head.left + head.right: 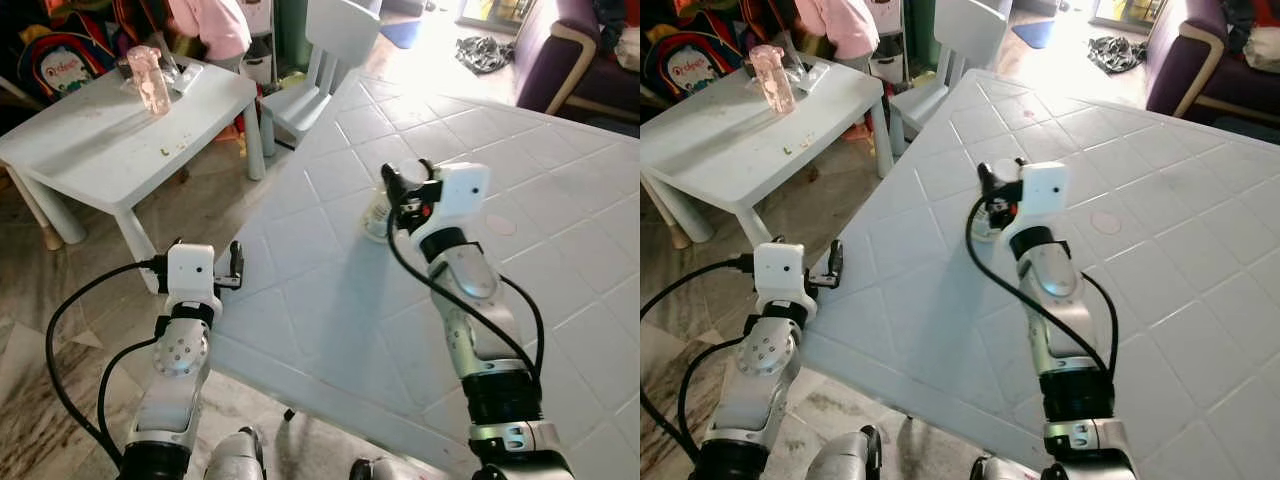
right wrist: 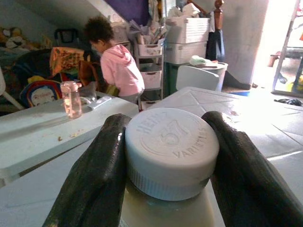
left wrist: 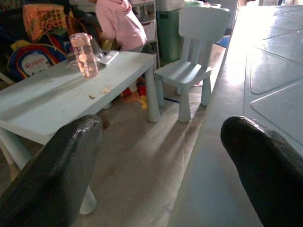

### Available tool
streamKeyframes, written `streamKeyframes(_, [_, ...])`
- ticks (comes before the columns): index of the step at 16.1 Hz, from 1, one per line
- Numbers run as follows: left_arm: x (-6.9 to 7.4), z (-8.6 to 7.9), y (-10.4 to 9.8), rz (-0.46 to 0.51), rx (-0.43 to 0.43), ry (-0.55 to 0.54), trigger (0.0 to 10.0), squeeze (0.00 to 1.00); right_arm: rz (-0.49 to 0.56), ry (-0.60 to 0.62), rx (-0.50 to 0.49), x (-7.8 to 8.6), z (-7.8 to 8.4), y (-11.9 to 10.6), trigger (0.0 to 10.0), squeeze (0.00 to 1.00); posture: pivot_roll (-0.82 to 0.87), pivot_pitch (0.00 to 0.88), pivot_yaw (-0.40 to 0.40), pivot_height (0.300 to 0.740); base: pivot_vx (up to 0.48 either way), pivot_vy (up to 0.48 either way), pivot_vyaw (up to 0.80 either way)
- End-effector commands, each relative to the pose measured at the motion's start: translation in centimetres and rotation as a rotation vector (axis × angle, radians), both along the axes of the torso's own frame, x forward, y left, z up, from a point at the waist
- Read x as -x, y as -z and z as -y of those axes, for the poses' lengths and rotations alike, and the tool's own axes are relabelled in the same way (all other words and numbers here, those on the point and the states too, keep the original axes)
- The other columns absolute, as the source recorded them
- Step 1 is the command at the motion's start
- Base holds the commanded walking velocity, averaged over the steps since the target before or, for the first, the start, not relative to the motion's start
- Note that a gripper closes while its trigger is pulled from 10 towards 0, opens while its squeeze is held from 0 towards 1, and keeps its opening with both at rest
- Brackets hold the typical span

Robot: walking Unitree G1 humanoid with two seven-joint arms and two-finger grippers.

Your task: Restocking fridge

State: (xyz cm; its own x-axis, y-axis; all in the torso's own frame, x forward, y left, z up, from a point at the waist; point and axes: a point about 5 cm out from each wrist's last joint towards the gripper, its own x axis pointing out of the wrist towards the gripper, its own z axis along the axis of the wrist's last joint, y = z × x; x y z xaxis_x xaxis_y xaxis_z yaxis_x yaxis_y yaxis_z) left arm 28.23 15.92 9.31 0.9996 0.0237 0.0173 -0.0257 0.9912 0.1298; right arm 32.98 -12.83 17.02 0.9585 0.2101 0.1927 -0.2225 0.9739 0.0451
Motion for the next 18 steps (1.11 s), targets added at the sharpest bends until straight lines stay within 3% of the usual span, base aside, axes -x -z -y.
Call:
streamKeyframes(1, [-0.1,0.1,0.2,-0.008,-0.010,0.011,10.0,0.00,-0.115,0.051,0.006,0.0,1.2,2.1,10.0,0.00,0.14,0.102,-0.039,0.740,0.000,0.000,0.00])
streamKeyframes(3, [-0.2,0.1,0.2,-0.009,-0.012,0.014,10.0,0.00,-0.135,0.047,0.014,-0.2,1.2,2.2,10.0,0.00,0.14,0.100,-0.039,0.740,0.000,0.000,0.00])
streamKeyframes(4, [-0.1,0.2,0.3,-0.015,-0.013,0.017,10.0,0.00,-0.154,0.032,0.024,-0.2,1.1,2.5,9.5,0.00,0.15,0.099,-0.040,0.740,0.000,0.000,0.00])
streamKeyframes(5, [-0.1,0.3,0.4,-0.017,-0.012,0.017,10.0,0.00,-0.155,0.027,0.021,-0.2,1.1,2.5,7.9,0.00,0.15,0.098,-0.044,0.740,0.000,0.000,0.00])
streamKeyframes(6, [0.0,0.4,0.5,-0.019,-0.011,0.016,10.0,0.00,-0.142,0.012,0.011,-0.2,0.8,2.4,10.0,0.00,0.15,0.097,-0.044,0.740,0.000,0.000,0.00])
streamKeyframes(8, [0.3,0.6,0.9,-0.031,0.002,-0.001,10.0,0.00,-0.073,-0.087,-0.023,0.5,-0.6,1.4,10.0,0.00,0.14,0.096,-0.044,0.740,0.000,0.000,0.00])
streamKeyframes(11, [0.2,0.7,1.1,-0.039,0.017,-0.007,10.0,0.00,0.030,-0.199,-0.040,1.7,-2.3,0.3,10.0,0.00,0.14,0.080,-0.053,0.740,0.000,0.000,0.80])
streamKeyframes(18, [0.1,0.7,1.2,-0.043,0.030,-0.007,10.0,0.00,0.004,-0.206,-0.051,1.6,-2.0,1.2,10.0,0.00,0.14,0.059,-0.067,0.740,0.000,0.318,0.80])
